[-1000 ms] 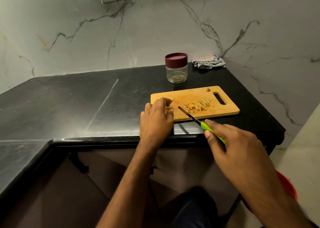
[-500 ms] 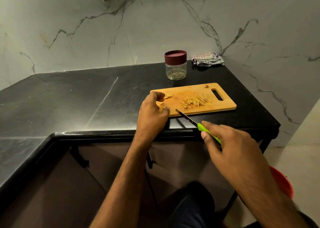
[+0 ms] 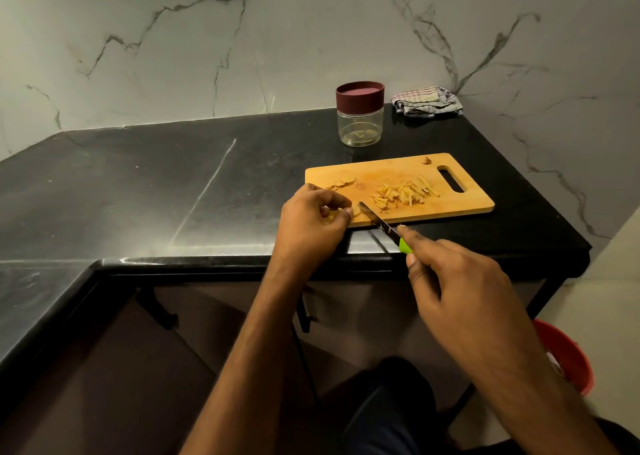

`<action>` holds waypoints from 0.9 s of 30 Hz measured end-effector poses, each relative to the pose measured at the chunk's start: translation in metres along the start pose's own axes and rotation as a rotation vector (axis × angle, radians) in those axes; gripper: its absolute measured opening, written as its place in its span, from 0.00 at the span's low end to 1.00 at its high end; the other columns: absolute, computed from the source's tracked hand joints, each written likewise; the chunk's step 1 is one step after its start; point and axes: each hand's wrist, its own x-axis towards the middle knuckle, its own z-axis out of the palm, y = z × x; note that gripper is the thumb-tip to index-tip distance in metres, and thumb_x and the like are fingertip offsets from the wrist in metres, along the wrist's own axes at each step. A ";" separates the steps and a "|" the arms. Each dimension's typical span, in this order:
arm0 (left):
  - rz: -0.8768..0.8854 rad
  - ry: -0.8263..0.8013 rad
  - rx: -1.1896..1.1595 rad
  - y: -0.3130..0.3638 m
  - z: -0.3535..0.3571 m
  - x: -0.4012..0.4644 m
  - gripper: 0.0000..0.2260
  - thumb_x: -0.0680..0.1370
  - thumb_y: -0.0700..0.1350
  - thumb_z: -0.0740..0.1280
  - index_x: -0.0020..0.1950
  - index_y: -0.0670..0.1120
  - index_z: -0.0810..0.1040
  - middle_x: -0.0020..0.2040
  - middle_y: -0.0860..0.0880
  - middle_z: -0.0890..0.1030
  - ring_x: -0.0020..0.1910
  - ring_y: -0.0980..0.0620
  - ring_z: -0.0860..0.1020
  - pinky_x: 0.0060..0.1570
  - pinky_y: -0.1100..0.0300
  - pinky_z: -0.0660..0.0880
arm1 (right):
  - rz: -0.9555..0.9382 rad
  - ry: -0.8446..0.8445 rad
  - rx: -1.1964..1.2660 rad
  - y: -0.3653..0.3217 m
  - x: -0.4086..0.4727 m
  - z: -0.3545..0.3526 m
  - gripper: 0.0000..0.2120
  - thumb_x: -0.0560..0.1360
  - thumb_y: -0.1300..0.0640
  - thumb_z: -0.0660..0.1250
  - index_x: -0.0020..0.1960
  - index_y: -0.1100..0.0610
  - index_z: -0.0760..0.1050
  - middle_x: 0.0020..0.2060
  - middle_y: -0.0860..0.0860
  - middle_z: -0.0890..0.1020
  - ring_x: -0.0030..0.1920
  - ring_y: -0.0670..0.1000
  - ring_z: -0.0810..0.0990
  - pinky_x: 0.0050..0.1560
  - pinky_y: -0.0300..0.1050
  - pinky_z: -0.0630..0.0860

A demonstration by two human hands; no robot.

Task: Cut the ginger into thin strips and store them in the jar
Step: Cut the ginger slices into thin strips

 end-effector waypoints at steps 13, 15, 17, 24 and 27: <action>0.033 -0.048 -0.019 -0.003 -0.003 0.002 0.06 0.79 0.47 0.70 0.55 0.52 0.84 0.52 0.55 0.77 0.46 0.61 0.74 0.39 0.79 0.68 | -0.004 0.019 0.053 0.004 0.003 -0.002 0.20 0.78 0.46 0.58 0.68 0.45 0.72 0.39 0.43 0.75 0.38 0.40 0.73 0.34 0.31 0.65; 0.024 -0.051 -0.038 -0.003 -0.003 0.001 0.07 0.78 0.50 0.72 0.54 0.52 0.84 0.52 0.55 0.77 0.48 0.61 0.74 0.39 0.76 0.69 | -0.005 0.022 0.053 0.004 0.004 -0.003 0.20 0.77 0.47 0.59 0.69 0.46 0.72 0.40 0.43 0.75 0.38 0.40 0.73 0.34 0.31 0.65; 0.031 -0.060 -0.017 -0.003 -0.001 0.000 0.08 0.76 0.52 0.73 0.53 0.52 0.83 0.53 0.55 0.75 0.49 0.60 0.74 0.44 0.71 0.70 | 0.001 0.031 0.049 0.004 0.004 -0.003 0.21 0.77 0.48 0.60 0.70 0.47 0.70 0.41 0.43 0.76 0.38 0.40 0.72 0.34 0.30 0.63; 0.045 -0.034 -0.018 -0.003 0.003 0.001 0.03 0.76 0.50 0.73 0.49 0.54 0.84 0.50 0.57 0.74 0.49 0.59 0.74 0.48 0.63 0.71 | -0.019 0.034 0.064 0.008 0.004 -0.003 0.19 0.77 0.50 0.61 0.67 0.49 0.74 0.37 0.44 0.75 0.34 0.42 0.73 0.30 0.34 0.67; 0.041 -0.042 -0.031 -0.003 0.005 0.002 0.01 0.76 0.49 0.73 0.46 0.56 0.83 0.48 0.59 0.75 0.51 0.56 0.74 0.57 0.48 0.75 | -0.024 0.020 0.067 0.008 0.003 -0.002 0.19 0.77 0.49 0.60 0.67 0.48 0.74 0.36 0.44 0.74 0.33 0.42 0.72 0.29 0.35 0.66</action>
